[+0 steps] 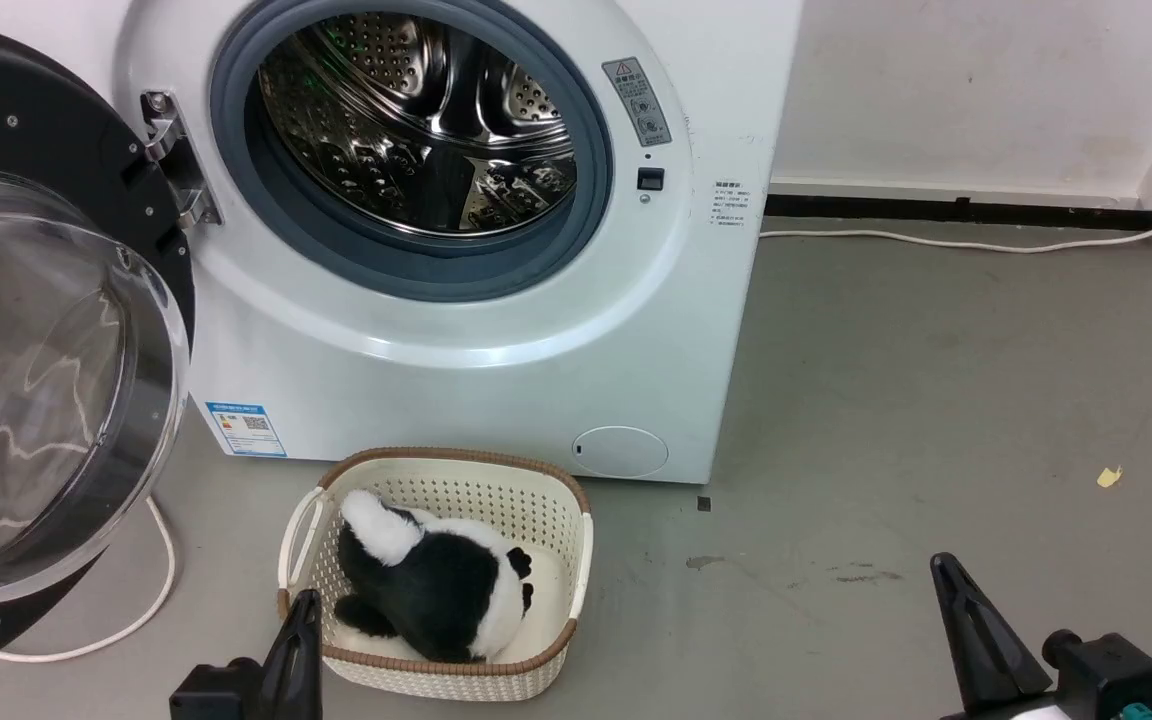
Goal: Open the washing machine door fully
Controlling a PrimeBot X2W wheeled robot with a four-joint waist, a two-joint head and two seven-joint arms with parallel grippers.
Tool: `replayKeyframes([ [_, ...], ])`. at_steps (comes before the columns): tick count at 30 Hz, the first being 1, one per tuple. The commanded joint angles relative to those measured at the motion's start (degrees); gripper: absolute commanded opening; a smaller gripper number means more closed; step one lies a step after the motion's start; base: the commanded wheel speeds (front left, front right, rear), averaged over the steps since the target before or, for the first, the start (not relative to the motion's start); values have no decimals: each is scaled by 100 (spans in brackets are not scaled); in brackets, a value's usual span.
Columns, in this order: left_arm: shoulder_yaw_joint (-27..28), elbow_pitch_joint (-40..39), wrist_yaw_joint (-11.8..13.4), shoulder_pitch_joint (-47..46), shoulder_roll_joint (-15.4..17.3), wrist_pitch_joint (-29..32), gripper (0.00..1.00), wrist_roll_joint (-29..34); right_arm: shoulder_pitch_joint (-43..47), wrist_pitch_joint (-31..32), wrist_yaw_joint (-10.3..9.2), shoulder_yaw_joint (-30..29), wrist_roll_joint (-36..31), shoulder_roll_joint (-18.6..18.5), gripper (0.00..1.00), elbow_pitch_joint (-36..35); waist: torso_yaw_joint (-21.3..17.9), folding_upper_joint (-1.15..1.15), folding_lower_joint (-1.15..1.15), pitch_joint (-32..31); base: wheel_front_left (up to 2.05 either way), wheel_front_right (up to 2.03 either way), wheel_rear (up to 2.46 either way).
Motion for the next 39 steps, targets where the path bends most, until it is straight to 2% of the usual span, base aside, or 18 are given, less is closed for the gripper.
replayKeyframes([
  [1,33,-35,-28,-121,-8,27,0,64,-89,28,1,11,-50,1,0,-23,-1,0,0,2,0,0,0],
  [39,122,-257,-91,-348,-159,426,0,382,-324,475,3,57,-158,2,0,-89,-48,0,0,52,0,0,0],
])
